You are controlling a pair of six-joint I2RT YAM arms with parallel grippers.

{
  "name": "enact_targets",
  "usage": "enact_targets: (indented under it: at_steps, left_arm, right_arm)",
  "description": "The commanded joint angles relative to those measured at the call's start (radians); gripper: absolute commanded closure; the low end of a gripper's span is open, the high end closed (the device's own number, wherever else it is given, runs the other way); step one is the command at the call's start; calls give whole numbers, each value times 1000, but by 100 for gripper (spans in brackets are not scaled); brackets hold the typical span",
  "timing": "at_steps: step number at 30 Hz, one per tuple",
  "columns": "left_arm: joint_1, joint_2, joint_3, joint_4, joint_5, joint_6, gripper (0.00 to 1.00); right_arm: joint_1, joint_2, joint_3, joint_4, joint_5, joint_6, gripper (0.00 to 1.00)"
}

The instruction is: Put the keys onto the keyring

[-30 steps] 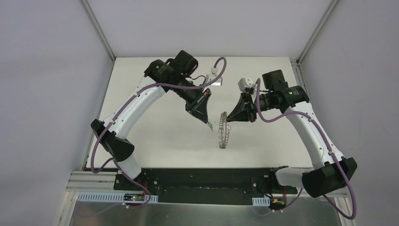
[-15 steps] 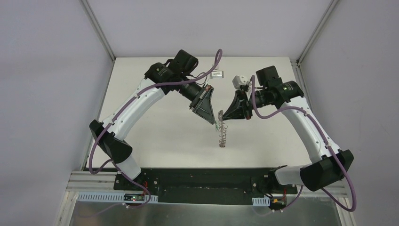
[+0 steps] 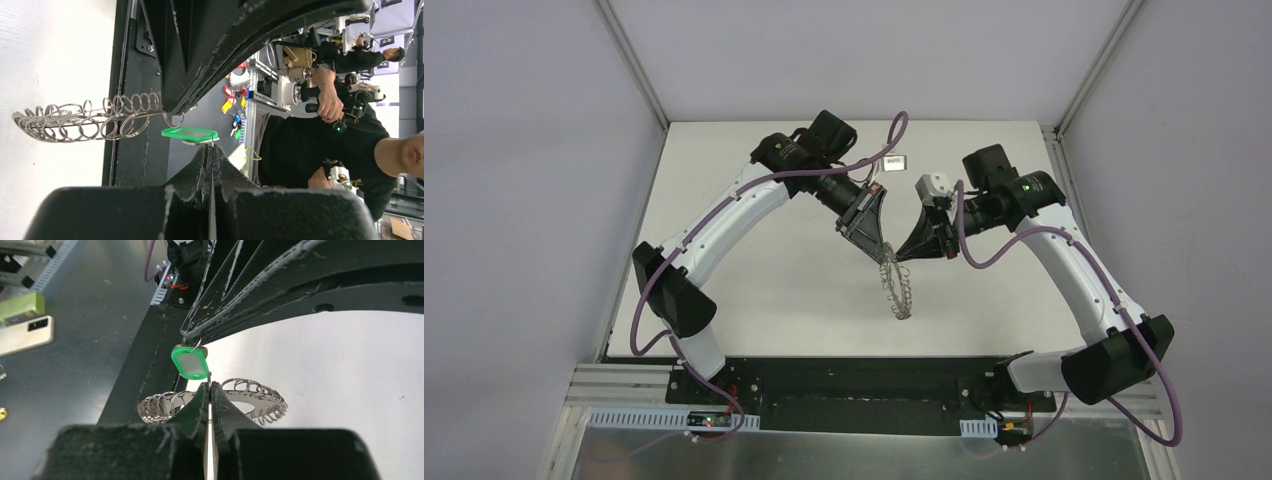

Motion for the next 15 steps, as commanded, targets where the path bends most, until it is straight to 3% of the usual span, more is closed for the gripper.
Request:
enact_targets:
  at_steps: [1, 6, 15]
  left_arm:
    - [8, 3, -10, -29, 51, 11, 100]
    - [8, -19, -106, 53, 54, -62, 100]
    - [-1, 11, -143, 89, 62, -103, 100]
  right_arm:
    - [8, -39, -10, -97, 12, -235, 100]
    - [8, -58, -57, -181, 27, -476, 100]
    - [10, -75, -97, -242, 36, -643, 100]
